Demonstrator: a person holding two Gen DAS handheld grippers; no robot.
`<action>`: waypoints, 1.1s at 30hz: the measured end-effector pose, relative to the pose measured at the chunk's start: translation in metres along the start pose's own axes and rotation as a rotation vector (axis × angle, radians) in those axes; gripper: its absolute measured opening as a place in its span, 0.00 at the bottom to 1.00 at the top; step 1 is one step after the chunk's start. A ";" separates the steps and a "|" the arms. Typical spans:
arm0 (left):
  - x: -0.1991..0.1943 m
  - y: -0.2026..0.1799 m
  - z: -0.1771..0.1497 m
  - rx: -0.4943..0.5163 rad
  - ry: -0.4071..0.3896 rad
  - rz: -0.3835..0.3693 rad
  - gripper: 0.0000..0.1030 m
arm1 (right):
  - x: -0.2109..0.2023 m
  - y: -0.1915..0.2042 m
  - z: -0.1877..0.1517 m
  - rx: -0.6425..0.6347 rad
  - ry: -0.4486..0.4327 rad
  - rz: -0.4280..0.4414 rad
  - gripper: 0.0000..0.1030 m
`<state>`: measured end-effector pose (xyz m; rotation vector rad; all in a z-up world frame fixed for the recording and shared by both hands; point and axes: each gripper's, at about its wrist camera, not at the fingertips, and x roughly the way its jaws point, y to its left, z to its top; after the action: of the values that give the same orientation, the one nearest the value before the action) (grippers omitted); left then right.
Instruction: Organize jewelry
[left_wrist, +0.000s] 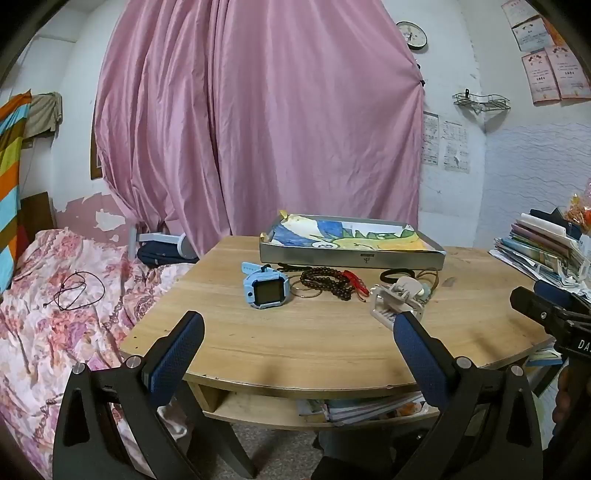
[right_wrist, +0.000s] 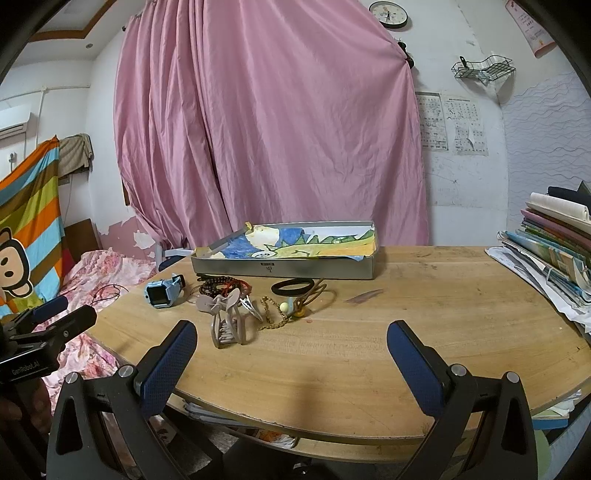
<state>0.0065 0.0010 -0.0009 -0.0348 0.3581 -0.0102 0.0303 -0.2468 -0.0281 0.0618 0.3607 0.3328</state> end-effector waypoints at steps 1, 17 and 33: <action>0.000 0.000 0.000 0.000 0.000 0.000 0.97 | 0.000 0.000 0.000 0.001 0.001 0.000 1.00; 0.002 -0.002 -0.003 0.002 0.003 -0.003 0.97 | 0.002 0.003 -0.002 0.002 0.004 0.002 1.00; -0.001 0.000 -0.010 -0.003 0.013 -0.006 0.97 | 0.002 -0.002 0.000 0.008 0.008 0.005 1.00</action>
<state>0.0020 0.0006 -0.0098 -0.0393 0.3706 -0.0162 0.0326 -0.2478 -0.0290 0.0689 0.3693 0.3370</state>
